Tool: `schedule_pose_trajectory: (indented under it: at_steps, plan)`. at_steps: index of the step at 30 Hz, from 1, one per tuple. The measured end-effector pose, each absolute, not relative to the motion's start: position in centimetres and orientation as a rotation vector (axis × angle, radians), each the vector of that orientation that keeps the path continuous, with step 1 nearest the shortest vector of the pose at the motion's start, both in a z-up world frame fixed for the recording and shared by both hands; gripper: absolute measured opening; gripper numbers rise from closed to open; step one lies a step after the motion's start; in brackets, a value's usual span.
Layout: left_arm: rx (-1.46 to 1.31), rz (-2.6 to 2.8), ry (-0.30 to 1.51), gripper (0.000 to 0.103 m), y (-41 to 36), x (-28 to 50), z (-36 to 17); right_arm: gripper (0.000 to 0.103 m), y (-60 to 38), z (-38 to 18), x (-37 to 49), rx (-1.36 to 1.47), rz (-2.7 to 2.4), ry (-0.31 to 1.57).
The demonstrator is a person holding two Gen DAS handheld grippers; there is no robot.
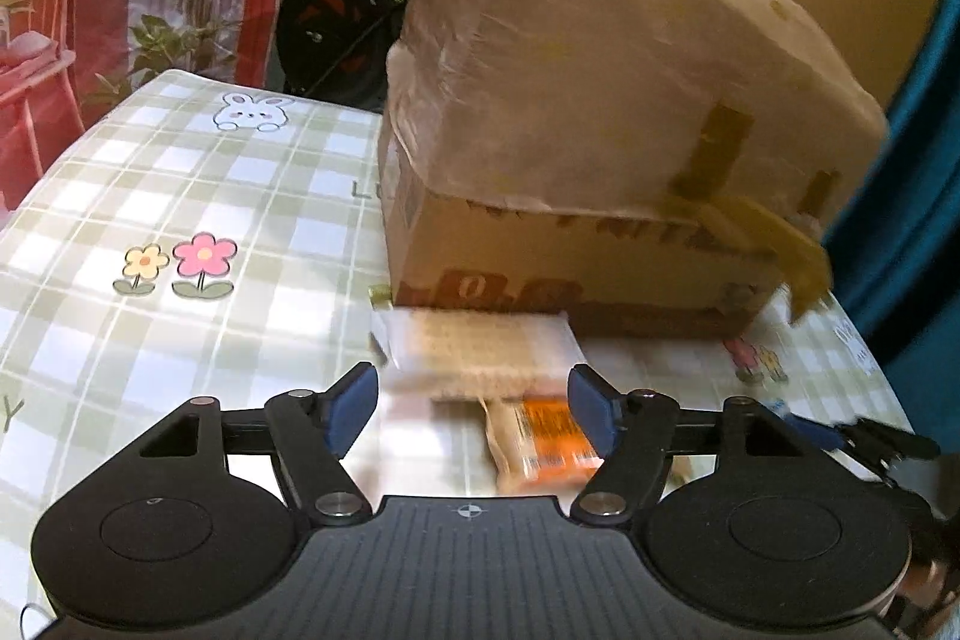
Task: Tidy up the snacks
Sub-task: 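Grasp the dark round wrapped packet with the right gripper, then grasp the gold foil packet with the left gripper while the right holds the dark packet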
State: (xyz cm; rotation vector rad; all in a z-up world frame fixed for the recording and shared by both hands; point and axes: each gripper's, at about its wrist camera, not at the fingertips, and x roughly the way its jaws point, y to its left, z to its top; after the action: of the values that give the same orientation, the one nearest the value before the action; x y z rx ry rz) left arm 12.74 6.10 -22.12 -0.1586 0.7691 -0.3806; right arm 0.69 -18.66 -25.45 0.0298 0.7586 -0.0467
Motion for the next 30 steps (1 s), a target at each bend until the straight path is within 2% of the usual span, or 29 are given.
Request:
schedule_pose_trajectory:
  at_steps: [11,27,30]
  plan:
    - [-0.173,-0.305,0.813,0.071,4.8,18.2,-24.8,0.058,-20.2,-26.6,0.0,0.102,-0.037,0.695]
    - [-0.187,-0.568,0.801,0.068,-0.6,14.0,-24.0,0.057,-20.1,-26.6,-0.2,0.106,-0.037,0.689]
    - [-0.216,-0.505,0.758,0.061,1.8,13.3,-23.4,0.057,-20.0,-26.6,-0.2,0.107,-0.038,0.688]
